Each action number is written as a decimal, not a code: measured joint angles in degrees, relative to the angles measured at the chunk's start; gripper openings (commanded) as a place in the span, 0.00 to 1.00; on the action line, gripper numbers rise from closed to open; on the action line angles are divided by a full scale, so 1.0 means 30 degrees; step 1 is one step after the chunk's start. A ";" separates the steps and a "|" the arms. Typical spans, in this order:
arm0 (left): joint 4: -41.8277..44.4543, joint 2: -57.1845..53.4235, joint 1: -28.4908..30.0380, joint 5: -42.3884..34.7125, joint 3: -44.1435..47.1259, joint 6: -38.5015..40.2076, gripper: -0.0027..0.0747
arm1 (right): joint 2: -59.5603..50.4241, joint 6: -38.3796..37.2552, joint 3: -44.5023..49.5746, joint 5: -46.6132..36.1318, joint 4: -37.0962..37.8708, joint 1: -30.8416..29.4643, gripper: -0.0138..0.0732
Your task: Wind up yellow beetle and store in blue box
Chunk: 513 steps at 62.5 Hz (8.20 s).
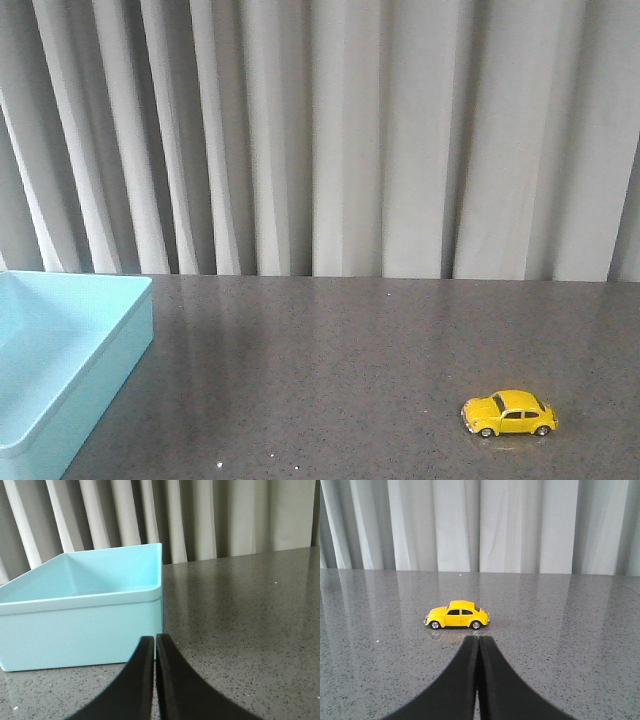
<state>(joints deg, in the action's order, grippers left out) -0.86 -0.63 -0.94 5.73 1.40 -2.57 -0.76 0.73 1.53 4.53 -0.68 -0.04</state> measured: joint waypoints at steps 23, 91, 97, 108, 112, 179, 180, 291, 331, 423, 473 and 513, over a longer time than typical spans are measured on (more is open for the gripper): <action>0.0000 0.0000 0.0000 0.0000 0.0000 0.0000 0.03 | 0.0000 0.0000 0.0000 0.0000 0.0000 0.0000 0.15; -0.1205 1.0257 0.0000 0.7399 -1.3729 0.0000 0.03 | 1.2281 -0.0081 -1.3116 0.8760 -0.0805 0.0000 0.15; -0.1205 1.1019 0.0000 0.8546 -1.3729 0.0000 0.03 | 1.3309 -0.0081 -1.3116 0.9373 -0.0844 0.0000 0.15; -0.1205 1.1812 0.0000 0.9052 -1.3729 0.0000 0.04 | 1.4502 -0.0081 -1.3116 0.9576 -0.0858 0.0000 0.16; -0.1205 1.1960 0.0000 0.9052 -1.3729 0.0000 0.07 | 1.4712 -0.0081 -1.3116 0.9576 -0.0858 0.0000 0.20; -0.1585 1.4546 -0.4301 0.8892 -1.3729 -0.1852 0.64 | 2.2956 0.1798 -2.0663 1.3997 -0.1739 0.0000 0.82; -0.1590 1.4611 -0.4411 0.8846 -1.3729 -0.1876 0.64 | 2.3301 0.1798 -2.0961 1.4183 -0.1756 0.0000 0.82; -0.1609 1.4898 -0.4941 0.8541 -1.3729 -0.1928 0.64 | 4.1263 0.1859 -3.5996 2.0561 -0.3602 -0.0533 0.82; -0.1567 1.4898 -0.4941 0.9021 -1.3729 -0.1928 0.64 | 4.1586 0.3242 -3.6253 2.0935 -0.4242 -0.2345 0.82; -0.1199 1.4898 -0.4941 0.9160 -1.3729 -0.1928 0.64 | 3.2400 0.6086 -3.3901 2.1756 -0.4926 -0.4061 0.80; -0.1199 1.4898 -0.4941 0.9160 -1.3729 -0.1928 0.64 | 1.7411 0.0718 -1.6215 1.6828 -0.0145 0.1703 0.78; -0.1058 2.1085 -0.4941 1.0647 -1.8143 -0.8959 0.65 | 1.5286 0.0650 -1.5364 1.6148 -0.0123 0.1703 0.78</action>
<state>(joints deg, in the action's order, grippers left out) -4.03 62.62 -15.76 37.67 -53.03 -29.45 45.10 2.68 -44.56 52.97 -1.05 5.07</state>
